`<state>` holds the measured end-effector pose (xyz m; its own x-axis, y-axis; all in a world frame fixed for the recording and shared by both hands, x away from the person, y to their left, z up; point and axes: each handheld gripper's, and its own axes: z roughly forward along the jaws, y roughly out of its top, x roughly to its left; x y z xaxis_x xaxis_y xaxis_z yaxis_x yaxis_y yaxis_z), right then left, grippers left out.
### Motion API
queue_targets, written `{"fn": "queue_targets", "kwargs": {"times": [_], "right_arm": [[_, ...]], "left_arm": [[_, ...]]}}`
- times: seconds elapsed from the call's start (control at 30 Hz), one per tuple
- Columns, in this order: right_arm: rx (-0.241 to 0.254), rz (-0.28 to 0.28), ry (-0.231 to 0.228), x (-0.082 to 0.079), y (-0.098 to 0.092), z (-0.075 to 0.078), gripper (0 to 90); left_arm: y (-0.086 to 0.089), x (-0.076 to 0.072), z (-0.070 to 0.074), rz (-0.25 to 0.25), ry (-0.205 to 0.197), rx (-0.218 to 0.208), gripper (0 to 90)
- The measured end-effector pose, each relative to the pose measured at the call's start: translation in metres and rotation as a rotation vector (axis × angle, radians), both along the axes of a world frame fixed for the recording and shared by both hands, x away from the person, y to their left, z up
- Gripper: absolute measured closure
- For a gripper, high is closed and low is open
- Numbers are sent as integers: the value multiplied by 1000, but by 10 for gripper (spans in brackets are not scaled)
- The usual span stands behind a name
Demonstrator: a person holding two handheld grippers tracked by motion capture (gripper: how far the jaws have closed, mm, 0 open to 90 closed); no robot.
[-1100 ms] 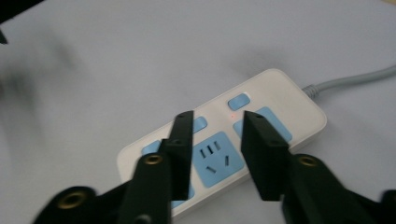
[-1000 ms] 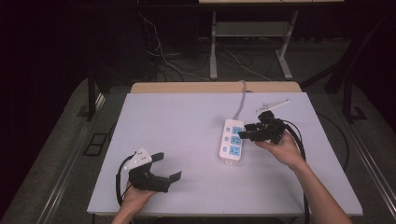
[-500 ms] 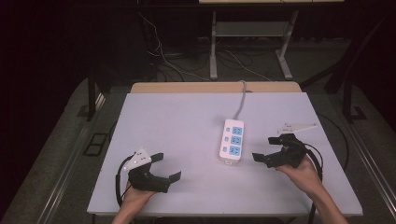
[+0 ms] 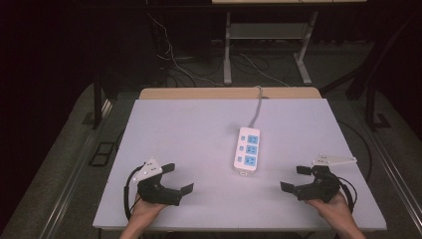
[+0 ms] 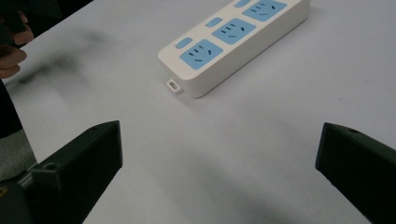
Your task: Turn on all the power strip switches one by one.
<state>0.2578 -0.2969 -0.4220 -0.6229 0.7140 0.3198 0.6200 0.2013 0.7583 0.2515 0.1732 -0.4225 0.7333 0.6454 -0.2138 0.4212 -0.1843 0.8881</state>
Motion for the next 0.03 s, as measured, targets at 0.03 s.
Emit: {"fn": "queue_targets", "kwargs": {"times": [0.03], "right_arm": [[1, 0, 1, 0, 0, 0, 5]], "left_arm": [[0, 0, 0, 0, 1, -1, 0]]}}
